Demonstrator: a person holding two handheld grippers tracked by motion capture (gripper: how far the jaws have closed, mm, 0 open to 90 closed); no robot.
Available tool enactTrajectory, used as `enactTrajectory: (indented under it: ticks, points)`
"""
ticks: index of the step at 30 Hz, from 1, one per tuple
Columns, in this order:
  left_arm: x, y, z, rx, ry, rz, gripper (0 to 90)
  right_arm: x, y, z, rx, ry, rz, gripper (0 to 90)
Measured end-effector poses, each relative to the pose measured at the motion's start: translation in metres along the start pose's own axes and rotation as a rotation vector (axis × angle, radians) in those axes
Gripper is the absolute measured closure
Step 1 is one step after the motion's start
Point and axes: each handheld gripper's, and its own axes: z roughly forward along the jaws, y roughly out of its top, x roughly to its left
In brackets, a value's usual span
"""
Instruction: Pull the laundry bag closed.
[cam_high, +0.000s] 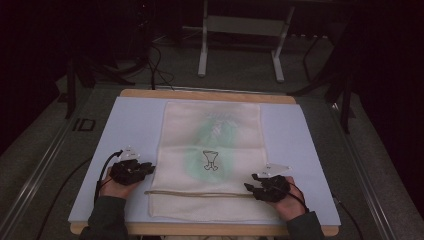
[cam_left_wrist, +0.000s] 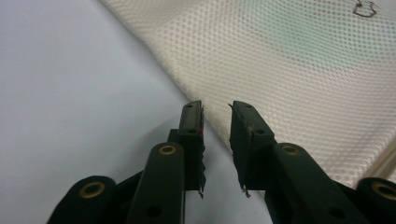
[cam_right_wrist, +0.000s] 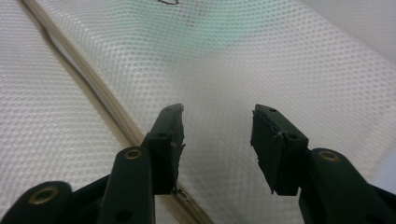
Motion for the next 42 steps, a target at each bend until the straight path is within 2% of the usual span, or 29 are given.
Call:
enactTrajectory:
  ticks: [3, 6, 12, 20, 24, 30, 34, 39, 42]
  points:
    - [0.000, 0.000, 0.002, 0.008, -0.026, 0.007, 76.4, 0.004, 0.002, 0.002, 0.004, 0.008, -0.010, 52.9]
    - [-0.001, -0.001, 0.002, 0.010, -0.028, 0.025, 77.9, 0.006, 0.003, 0.004, 0.003, 0.023, -0.017, 52.8]
    - [-0.002, 0.000, 0.002, 0.013, -0.055, 0.037, 89.5, 0.010, 0.005, 0.006, 0.004, 0.031, -0.024, 52.6]
    - [-0.007, 0.000, 0.007, 0.046, -0.093, 0.066, 89.7, 0.016, 0.006, 0.012, 0.021, 0.044, -0.047, 52.2]
    - [-0.011, 0.001, 0.012, 0.084, -0.082, 0.100, 89.6, 0.019, 0.005, 0.016, 0.040, 0.051, -0.065, 51.4]
    - [-0.012, 0.001, 0.014, 0.095, -0.100, 0.100, 89.4, 0.024, 0.008, 0.017, 0.027, 0.070, -0.079, 51.6]
    - [-0.014, 0.001, 0.015, 0.096, -0.093, 0.112, 89.4, 0.028, 0.010, 0.019, 0.023, 0.084, -0.084, 51.6]
    - [-0.013, 0.001, 0.015, 0.095, -0.102, 0.102, 89.4, 0.032, 0.014, 0.019, 0.006, 0.106, -0.086, 52.5]
    - [-0.012, 0.001, 0.015, 0.093, -0.105, 0.096, 89.4, 0.038, 0.020, 0.021, 0.004, 0.132, -0.115, 52.5]
